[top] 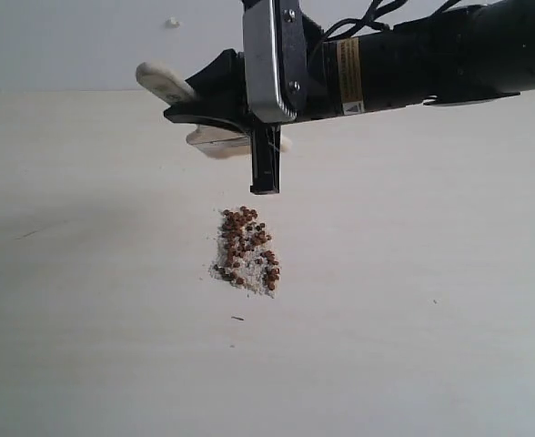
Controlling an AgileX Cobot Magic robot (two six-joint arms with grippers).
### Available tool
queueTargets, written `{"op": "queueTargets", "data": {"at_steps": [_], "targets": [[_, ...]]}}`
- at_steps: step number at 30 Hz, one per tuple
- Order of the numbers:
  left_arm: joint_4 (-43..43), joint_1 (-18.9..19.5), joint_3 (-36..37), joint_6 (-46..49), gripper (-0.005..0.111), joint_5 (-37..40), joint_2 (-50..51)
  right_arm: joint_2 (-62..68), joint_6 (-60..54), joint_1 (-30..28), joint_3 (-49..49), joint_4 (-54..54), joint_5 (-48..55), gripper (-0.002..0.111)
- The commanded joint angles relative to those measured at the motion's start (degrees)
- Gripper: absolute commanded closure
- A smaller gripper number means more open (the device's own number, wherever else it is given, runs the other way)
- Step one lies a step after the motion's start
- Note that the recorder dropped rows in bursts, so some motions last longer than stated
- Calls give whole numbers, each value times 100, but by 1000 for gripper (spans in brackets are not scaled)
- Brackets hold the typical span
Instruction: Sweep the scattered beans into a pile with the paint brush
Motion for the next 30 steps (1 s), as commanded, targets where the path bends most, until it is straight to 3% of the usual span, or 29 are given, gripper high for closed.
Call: {"op": "queueTargets", "data": {"at_steps": [1,12,21,30], "targets": [[-37,-30,15,0,107,-9,-17,443,-616,-27,-35,74,-151,108],[-37,-30,15,0,107,-9,-17,1523,-641,-94,-886,-75,-379,108],[-37,-30,15,0,107,-9,-17,2170,689,-540,-1446,-370,-1495,108],[-37,-30,15,0,107,-9,-17,2221,1759,-565,-1446,-992,-1543,108]]}}
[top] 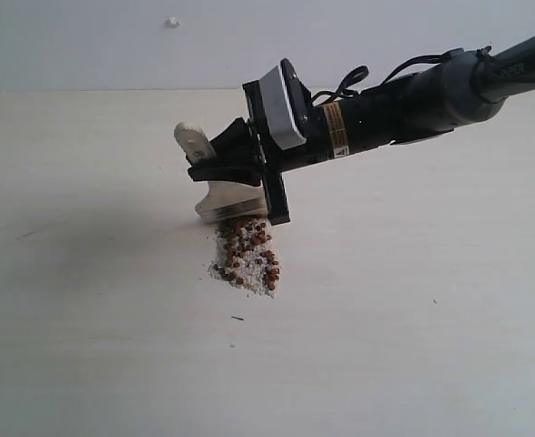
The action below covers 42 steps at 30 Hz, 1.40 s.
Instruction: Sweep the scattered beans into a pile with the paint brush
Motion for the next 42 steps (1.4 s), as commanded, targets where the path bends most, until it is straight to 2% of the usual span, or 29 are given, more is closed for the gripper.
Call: {"op": "queueTargets", "data": {"at_steps": [1,21,23,28,30,32,34,38,42], "targets": [[-37,-30,15,0,107,-9,-17,0,600,-25,-28,-240,-87,108],[-37,-30,15,0,107,-9,-17,-1063,974,-25,-28,124,-87,108],[-37,-30,15,0,107,-9,-17,-1261,1507,-36,-28,30,177,108],[-37,-30,15,0,107,-9,-17,-1842,3657,-36,-17,-537,1987,108],[-37,-30,15,0,107,-9,-17,-2063,4837,-36,-17,-907,3041,108],[-37,-30,15,0,107,-9,-17,-2272,6596,-48,4,-1100,4051,108],[-37,-30,15,0,107,-9,-17,-2401,7506,-136,68,-1100,4335,108],[-37,-30,15,0,107,-9,-17,-2487,8297,-302,68,-1100,4310,108],[-37,-30,15,0,107,-9,-17,-2487,8208,-488,91,-1100,4634,108]]}}
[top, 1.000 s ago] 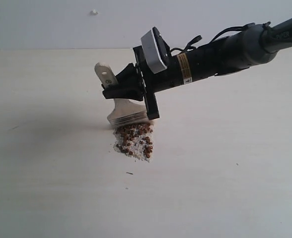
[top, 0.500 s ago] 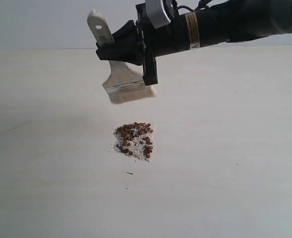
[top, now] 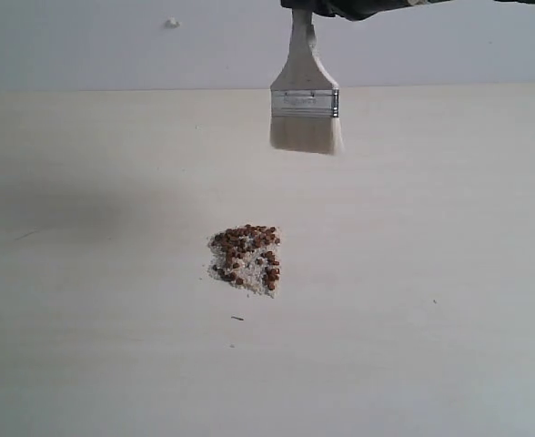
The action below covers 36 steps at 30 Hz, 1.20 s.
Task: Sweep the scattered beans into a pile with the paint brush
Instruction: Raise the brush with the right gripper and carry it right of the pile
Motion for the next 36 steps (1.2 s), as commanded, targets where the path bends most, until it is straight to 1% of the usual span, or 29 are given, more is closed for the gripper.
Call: {"op": "queueTargets", "data": {"at_steps": [1,4,7,9,13,16,18,21,24,27,29,32,34,36], "targets": [[-37,-30,15,0,107,-9,-17,-53,43,-199,83,-2,528,108],[-37,-30,15,0,107,-9,-17,-53,-50,-343,145,-2,1069,108],[-37,-30,15,0,107,-9,-17,-53,-512,-431,253,-2,1727,108],[-37,-30,15,0,107,-9,-17,-53,-1101,-431,316,-2,2170,108],[-37,-30,15,0,107,-9,-17,-53,-1816,-431,433,-2,2933,108],[-37,-30,15,0,107,-9,-17,-53,-2664,-431,464,-2,3686,108],[-37,-30,15,0,107,-9,-17,-53,-3536,-431,464,463,4453,108],[-37,-30,15,0,107,-9,-17,-53,-4868,-431,451,1671,5328,108],[-37,-30,15,0,107,-9,-17,-53,-6138,-431,451,3107,5875,108],[-37,-30,15,0,107,-9,-17,-53,-7790,-431,451,5186,6161,108],[-37,-30,15,0,107,-9,-17,-53,-9013,-431,451,6866,6327,108],[-37,-30,15,0,107,-9,-17,-53,-10462,-431,451,9126,6839,108],[-37,-30,15,0,107,-9,-17,-53,-11212,-431,451,10258,7266,108],[-37,-30,15,0,107,-9,-17,-53,-11637,-431,451,11230,7692,108]]}}
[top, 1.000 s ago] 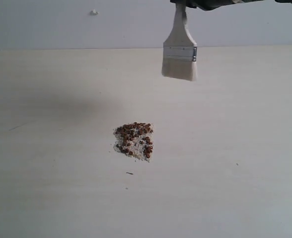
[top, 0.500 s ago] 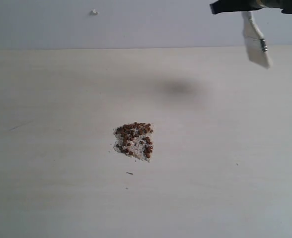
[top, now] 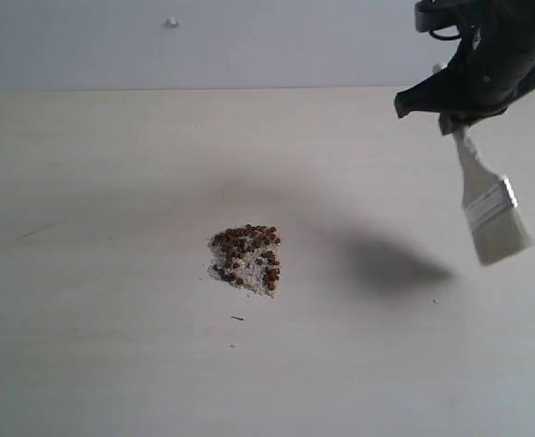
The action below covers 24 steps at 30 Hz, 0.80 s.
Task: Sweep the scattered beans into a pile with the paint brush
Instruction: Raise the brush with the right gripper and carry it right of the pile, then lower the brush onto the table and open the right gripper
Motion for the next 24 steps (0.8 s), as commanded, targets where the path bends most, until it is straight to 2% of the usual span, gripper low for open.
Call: {"op": "queueTargets", "data": {"at_steps": [1,6,12,16,22,24], "targets": [[-37,-30,15,0,107,-9,-17,-53,-1369,-10,-17,2484,910,108],[-37,-30,15,0,107,-9,-17,-53,-1992,-10,240,4284,1161,108],[-37,-30,15,0,107,-9,-17,756,-3070,-10,741,6077,318,108],[-37,-30,15,0,107,-9,-17,1350,-3426,-10,741,6411,178,108],[-37,-30,15,0,107,-9,-17,1441,-3587,-10,741,6446,-294,108],[-37,-30,15,0,107,-9,-17,1441,-3582,-10,741,6316,-533,102]]}}
